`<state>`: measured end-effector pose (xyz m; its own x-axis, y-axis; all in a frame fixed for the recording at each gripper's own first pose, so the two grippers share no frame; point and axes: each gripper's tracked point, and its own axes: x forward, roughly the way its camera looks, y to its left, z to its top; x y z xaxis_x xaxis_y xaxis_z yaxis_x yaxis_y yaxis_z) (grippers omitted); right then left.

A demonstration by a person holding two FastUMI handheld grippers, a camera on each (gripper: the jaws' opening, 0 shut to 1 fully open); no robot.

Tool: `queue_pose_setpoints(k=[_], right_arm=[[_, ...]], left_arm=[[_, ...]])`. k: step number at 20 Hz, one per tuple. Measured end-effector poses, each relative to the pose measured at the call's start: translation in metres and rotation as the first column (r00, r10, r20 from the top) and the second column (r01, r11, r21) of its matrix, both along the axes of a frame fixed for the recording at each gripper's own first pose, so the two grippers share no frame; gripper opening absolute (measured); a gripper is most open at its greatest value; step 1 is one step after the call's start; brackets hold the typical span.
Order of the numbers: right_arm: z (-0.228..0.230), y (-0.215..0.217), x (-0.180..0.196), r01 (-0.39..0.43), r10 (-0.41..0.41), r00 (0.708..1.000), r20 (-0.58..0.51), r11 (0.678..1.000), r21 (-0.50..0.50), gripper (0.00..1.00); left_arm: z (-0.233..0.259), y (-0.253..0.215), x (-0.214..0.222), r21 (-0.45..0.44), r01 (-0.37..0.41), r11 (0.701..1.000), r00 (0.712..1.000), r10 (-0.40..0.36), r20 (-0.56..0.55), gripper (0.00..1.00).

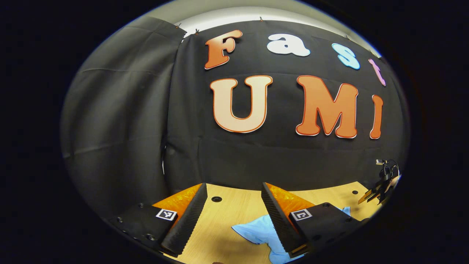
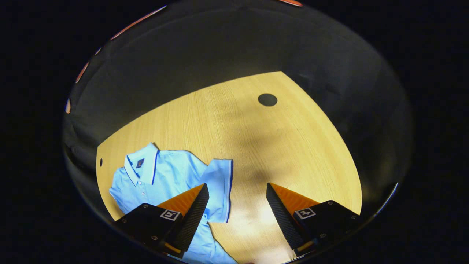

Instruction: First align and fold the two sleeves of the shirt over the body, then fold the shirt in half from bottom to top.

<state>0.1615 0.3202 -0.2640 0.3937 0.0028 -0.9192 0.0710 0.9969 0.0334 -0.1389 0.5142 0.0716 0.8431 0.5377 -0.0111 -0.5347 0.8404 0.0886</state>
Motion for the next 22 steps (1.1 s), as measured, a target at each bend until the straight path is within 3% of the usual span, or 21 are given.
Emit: queue_pose_setpoints(k=[6, 12, 13, 14, 17, 19, 22], right_arm=[[-0.041, 0.001, -0.007, -0.02, 0.014, 0.992, -0.128, 0.999, -0.046, 0.98], [-0.064, 0.007, -0.014, -0.046, 0.03, 0.982, -0.185, 0.995, -0.084, 0.98], [-0.066, 0.007, -0.016, -0.05, 0.033, 0.981, -0.193, 0.995, -0.088, 0.92], [-0.063, 0.007, -0.013, -0.048, 0.031, 0.982, -0.185, 0.995, -0.087, 0.98], [-0.065, 0.007, -0.013, -0.045, 0.028, 0.982, -0.188, 0.995, -0.09, 0.98], [-0.065, 0.01, -0.013, -0.044, 0.027, 0.983, -0.182, 0.995, -0.091, 0.92], [-0.068, 0.018, -0.013, -0.035, 0.018, 0.984, -0.177, 0.995, -0.091, 0.66]], left_arm=[[-0.007, 0.012, -0.011, -0.006, -0.027, 1.0, 1.0, 0.027, -0.014, 0.97], [-0.018, 0.015, -0.014, -0.022, -0.042, 0.999, 0.999, 0.042, -0.034, 0.97], [-0.018, 0.018, -0.014, -0.024, -0.044, 0.999, 0.998, 0.043, -0.036, 0.97], [-0.02, 0.018, -0.014, -0.025, -0.045, 0.999, 0.998, 0.044, -0.036, 0.97], [-0.023, 0.02, -0.017, -0.034, -0.051, 0.998, 0.998, 0.05, -0.038, 0.97], [-0.027, 0.02, -0.017, -0.052, -0.053, 0.997, 0.998, 0.051, -0.038, 0.96], [-0.032, 0.02, -0.019, -0.061, -0.059, 0.996, 0.997, 0.056, -0.043, 0.95]])
